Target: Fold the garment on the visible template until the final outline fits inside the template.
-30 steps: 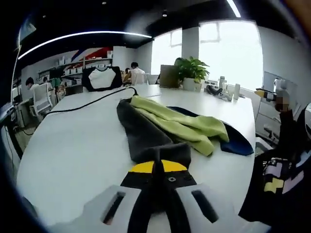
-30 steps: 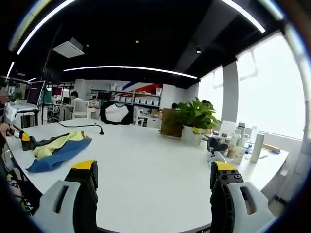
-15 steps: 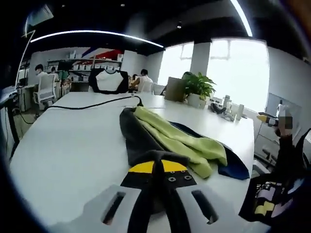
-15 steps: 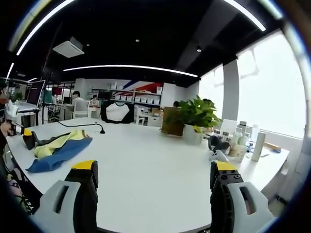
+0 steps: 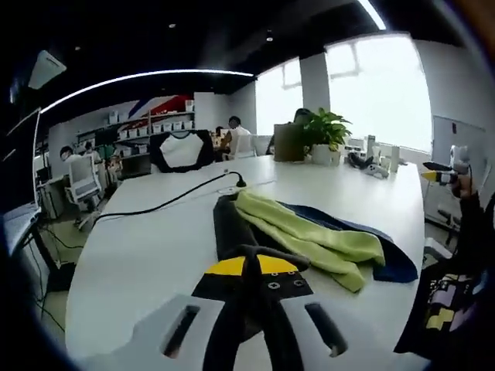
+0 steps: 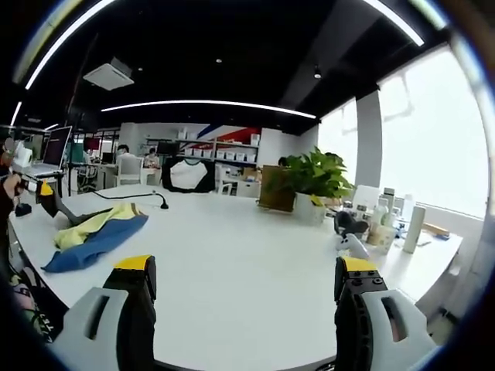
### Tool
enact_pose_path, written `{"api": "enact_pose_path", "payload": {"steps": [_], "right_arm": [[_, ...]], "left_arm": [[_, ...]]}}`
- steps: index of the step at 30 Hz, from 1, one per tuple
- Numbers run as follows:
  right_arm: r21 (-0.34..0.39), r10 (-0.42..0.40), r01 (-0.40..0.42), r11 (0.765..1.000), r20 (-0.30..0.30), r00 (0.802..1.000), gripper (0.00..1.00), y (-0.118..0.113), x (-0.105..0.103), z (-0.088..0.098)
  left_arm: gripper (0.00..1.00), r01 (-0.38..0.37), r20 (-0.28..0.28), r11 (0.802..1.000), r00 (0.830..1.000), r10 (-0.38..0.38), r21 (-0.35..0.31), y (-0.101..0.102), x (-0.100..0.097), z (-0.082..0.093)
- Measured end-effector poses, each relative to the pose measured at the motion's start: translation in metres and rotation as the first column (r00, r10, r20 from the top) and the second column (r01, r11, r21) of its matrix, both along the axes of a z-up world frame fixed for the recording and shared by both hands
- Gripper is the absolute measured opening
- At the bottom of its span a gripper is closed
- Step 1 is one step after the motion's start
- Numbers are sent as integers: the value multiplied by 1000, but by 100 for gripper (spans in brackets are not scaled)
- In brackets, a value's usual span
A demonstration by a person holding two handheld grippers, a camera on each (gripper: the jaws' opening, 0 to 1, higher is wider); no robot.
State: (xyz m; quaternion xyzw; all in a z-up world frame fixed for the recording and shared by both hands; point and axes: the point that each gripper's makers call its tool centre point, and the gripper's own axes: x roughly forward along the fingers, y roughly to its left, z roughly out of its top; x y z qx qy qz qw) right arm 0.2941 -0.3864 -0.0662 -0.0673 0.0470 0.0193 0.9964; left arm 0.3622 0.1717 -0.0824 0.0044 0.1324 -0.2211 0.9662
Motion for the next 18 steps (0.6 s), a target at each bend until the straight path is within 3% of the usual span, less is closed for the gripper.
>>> {"api": "enact_pose_path", "payload": {"steps": [3,5,11,13,18], "right_arm": [[7,4,-4,1000,-4,1000,99,-2,0,-1],[27,-2,1,1000,14,1000,99,-3,-1,4],[-9,9,-9,1000,9,1000,99,-1,-2,6],[3,1,-1,1000,8,1000,99,-5,-2,5],[10,-15,15,1000,3,1000,99,-9,-2,3]], "left_arm": [[3,4,-10,1000,1000,-4,-1,6,7,6],[3,-8,5,999,1000,8,42,10,11,11],[3,-17,16,996,1000,16,88,21,22,37],[3,-32,5,989,999,32,142,29,27,40],[3,-45,-11,987,999,47,157,42,38,47]]}}
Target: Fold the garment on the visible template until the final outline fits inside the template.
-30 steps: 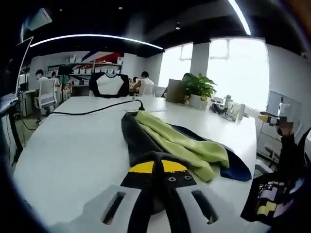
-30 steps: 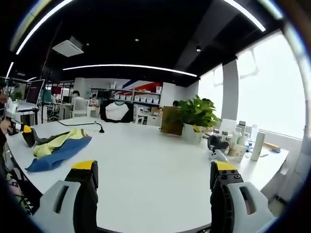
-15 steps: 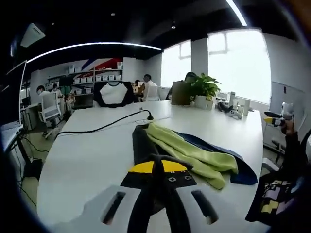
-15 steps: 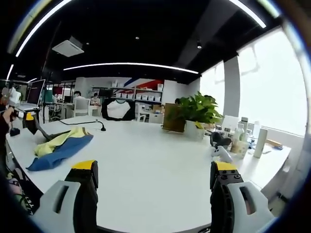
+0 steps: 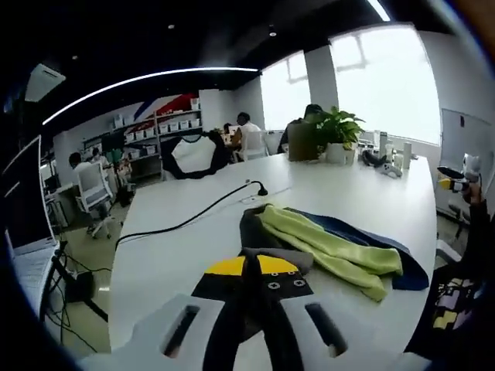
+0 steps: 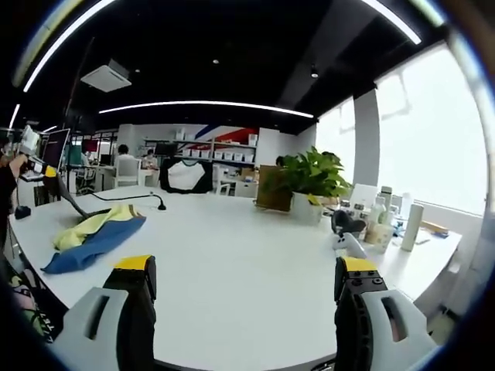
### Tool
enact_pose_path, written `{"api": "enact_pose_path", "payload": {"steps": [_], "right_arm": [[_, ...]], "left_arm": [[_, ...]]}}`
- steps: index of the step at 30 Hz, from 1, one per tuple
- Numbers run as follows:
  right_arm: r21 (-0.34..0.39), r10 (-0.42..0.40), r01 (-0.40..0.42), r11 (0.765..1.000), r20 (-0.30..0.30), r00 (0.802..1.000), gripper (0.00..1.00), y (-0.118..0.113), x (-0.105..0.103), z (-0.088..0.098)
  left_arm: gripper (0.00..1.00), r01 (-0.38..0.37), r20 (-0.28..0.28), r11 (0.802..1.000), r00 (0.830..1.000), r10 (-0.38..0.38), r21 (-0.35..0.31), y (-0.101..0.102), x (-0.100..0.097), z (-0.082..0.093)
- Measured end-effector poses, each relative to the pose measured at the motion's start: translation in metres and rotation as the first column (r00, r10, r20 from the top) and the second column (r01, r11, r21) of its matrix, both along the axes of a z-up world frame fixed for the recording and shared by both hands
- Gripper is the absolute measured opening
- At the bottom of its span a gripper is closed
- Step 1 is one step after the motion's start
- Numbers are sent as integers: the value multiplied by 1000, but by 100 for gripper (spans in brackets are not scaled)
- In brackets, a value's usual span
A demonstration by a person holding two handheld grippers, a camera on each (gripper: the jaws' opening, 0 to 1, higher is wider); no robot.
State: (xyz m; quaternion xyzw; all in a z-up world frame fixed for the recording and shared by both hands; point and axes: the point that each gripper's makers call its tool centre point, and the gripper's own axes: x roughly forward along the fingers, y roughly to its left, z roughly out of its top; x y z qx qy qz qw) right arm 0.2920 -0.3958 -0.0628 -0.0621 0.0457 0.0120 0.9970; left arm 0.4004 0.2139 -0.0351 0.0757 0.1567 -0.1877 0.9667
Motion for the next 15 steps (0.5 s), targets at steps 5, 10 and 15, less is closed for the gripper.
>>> {"api": "enact_pose_path", "payload": {"steps": [5,10,15], "right_arm": [[-1,-1,1,1000,3,1000,99,0,0,1],[2,0,0,1000,0,1000,99,1,0,1],[1,-2,2,1000,2,1000,99,0,-1,2]], "left_arm": [[3,-27,-25,999,999,28,36,16,8,1],[3,-46,-88,999,995,47,20,36,17,-8],[3,-62,-144,997,987,69,54,55,19,-21]]}}
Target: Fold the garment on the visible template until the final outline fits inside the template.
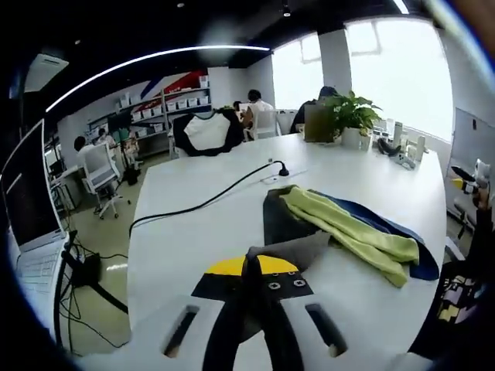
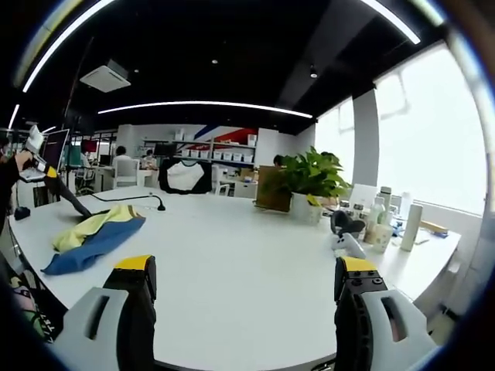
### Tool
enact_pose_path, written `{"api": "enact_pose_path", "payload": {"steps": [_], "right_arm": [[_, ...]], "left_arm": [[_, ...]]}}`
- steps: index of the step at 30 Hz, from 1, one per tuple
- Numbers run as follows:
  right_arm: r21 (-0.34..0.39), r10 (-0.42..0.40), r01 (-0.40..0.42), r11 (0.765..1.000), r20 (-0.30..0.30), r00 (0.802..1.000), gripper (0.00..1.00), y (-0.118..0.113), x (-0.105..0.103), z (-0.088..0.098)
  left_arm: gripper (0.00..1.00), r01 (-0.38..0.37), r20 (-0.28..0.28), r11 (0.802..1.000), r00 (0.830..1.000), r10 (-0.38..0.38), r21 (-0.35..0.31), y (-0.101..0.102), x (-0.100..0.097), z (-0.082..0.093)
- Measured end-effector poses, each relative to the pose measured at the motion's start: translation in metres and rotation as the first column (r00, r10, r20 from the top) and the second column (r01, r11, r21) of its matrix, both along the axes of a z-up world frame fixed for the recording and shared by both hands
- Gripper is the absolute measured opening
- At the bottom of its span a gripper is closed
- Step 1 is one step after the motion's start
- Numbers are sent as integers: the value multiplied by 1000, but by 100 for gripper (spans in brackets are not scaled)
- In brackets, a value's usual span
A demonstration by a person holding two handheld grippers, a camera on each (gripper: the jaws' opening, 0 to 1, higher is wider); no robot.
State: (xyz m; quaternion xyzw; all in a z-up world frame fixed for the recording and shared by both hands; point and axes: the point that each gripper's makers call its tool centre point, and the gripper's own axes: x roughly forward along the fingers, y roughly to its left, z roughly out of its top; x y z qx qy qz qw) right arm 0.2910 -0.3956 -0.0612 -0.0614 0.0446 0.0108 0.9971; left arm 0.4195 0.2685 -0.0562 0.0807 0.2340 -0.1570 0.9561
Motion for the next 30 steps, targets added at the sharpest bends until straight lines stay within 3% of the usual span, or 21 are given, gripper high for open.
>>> {"api": "enact_pose_path", "payload": {"steps": [2,5,11,19,21,30], "right_arm": [[1,-1,1,1000,-3,1000,99,0,0,-1],[3,0,0,1000,-3,1000,99,1,-1,-1],[1,-2,2,1000,2,1000,99,1,-2,1],[7,4,-4,1000,-2,1000,99,1,-1,0],[7,2,-2,1000,1,1000,99,0,-2,1],[4,1,-1,1000,2,1000,99,2,-2,3]], "left_arm": [[3,10,-24,1000,1000,-10,10,4,1,-4],[3,37,-78,994,997,-28,107,16,1,-9],[3,56,-158,989,987,-34,139,26,-7,-11],[3,47,-246,995,969,-24,88,35,-21,-32],[3,33,-283,999,959,-23,32,34,-25,-41],[3,38,-347,999,937,-28,21,46,-27,-71]]}}
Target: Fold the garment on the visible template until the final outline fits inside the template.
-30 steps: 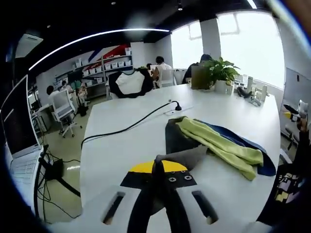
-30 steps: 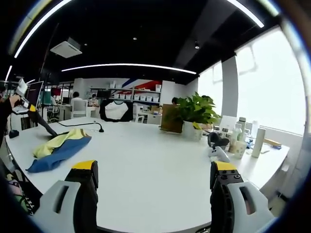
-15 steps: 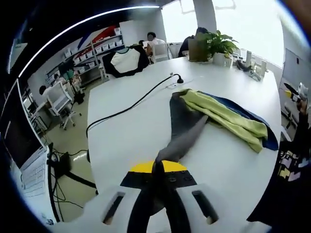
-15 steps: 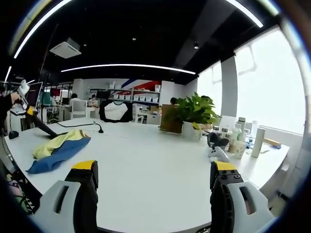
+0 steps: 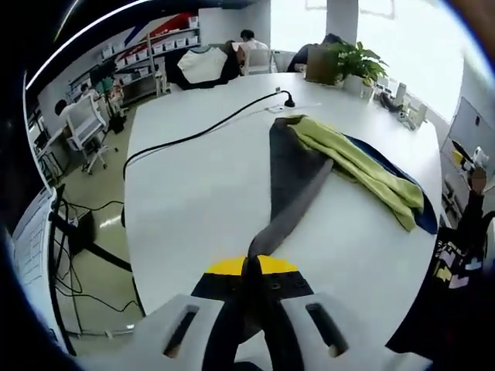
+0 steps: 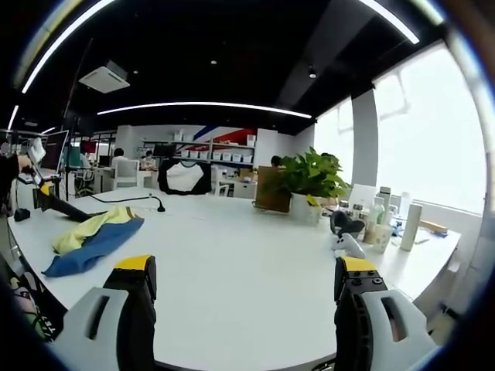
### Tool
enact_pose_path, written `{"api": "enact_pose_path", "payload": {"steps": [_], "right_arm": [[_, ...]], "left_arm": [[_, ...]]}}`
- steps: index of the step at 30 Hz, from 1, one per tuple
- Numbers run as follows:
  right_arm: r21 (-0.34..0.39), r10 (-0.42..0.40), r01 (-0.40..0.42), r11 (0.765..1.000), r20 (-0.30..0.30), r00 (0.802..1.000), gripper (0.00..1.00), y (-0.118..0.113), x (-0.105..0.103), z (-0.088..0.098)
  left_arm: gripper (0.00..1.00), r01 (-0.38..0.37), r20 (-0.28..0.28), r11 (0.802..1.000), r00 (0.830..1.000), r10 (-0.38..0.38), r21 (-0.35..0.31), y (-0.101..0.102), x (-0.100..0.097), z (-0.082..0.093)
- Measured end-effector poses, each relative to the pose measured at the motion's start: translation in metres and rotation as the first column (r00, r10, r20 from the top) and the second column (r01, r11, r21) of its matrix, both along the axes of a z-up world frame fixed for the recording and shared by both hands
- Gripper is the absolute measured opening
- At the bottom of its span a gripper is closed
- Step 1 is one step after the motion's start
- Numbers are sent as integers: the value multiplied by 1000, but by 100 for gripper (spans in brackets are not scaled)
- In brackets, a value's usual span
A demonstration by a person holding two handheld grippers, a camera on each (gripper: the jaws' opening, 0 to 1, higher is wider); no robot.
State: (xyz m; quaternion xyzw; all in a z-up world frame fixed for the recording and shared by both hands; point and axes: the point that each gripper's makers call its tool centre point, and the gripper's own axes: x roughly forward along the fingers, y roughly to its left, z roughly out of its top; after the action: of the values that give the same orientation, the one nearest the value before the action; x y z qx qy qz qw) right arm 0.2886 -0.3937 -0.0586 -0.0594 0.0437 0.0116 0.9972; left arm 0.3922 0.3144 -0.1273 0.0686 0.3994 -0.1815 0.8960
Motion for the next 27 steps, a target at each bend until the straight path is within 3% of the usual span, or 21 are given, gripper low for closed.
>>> {"api": "enact_pose_path", "payload": {"steps": [3,15,21,27], "right_arm": [[-1,4,-4,1000,1,1000,99,1,1,0],[5,1,-1,1000,-13,1000,99,1,4,-5],[6,3,-3,1000,-13,1000,99,1,4,-5],[4,-1,1,1000,-13,1000,99,0,4,-5]], "left_arm": [[3,2,-41,1000,999,-2,-8,-3,-8,-9],[4,25,-103,999,994,-23,21,-1,-18,-37],[5,5,-94,1000,996,-3,25,13,-13,-36],[7,-13,-61,997,998,17,71,25,-16,-31]]}}
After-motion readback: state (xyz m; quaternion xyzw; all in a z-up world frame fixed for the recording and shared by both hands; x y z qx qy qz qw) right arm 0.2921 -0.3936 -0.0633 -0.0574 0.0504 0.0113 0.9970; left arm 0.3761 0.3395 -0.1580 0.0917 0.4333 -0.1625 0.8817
